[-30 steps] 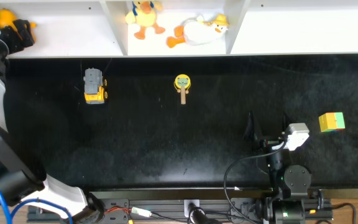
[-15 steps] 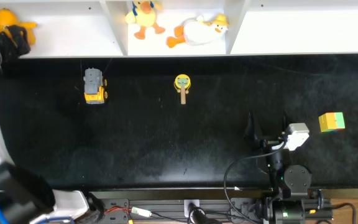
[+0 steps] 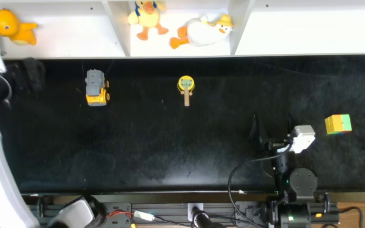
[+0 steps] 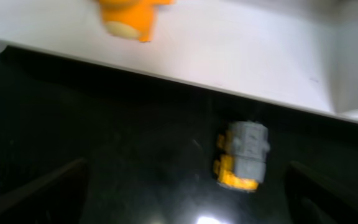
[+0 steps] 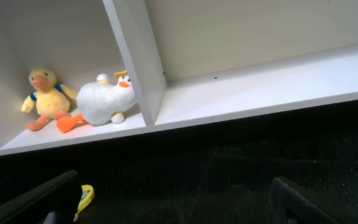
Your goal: Store Toys
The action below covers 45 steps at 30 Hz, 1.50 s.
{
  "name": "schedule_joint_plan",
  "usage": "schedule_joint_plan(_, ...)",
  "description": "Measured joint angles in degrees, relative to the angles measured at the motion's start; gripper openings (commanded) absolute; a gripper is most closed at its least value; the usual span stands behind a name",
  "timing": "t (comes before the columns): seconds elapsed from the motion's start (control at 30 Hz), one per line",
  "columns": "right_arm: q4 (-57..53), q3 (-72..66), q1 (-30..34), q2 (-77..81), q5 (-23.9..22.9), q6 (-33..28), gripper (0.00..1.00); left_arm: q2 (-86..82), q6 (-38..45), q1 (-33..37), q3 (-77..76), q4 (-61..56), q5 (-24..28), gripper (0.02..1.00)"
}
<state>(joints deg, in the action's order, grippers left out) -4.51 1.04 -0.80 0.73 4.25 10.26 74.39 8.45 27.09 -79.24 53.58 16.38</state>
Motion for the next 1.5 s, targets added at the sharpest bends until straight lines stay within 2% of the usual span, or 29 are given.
schedule_joint_plan(0.13,0.0,0.0,0.0,0.0,0.0,0.0,0.996,-7.7,0.6,-4.9,4.9,0.1,-0.6,0.996)
schedule_joint_plan(0.27,0.0,0.0,0.0,0.0,0.0,0.0,0.996,-12.4,0.5,-10.6,12.8,-1.8,-3.6,0.998)
schedule_joint_plan(0.53,0.0,0.0,0.0,0.0,0.0,0.0,0.996,-9.1,-1.2,-19.3,25.4,-11.7,-8.4,0.998)
schedule_joint_plan(1.13,0.0,0.0,0.0,0.0,0.0,0.0,0.993,12.8,-3.6,-19.6,27.1,-26.4,-9.4,0.998)
schedule_joint_plan(1.5,0.0,0.0,0.0,0.0,0.0,0.0,0.996,15.9,-3.6,-19.6,27.2,-32.6,-9.4,0.998)
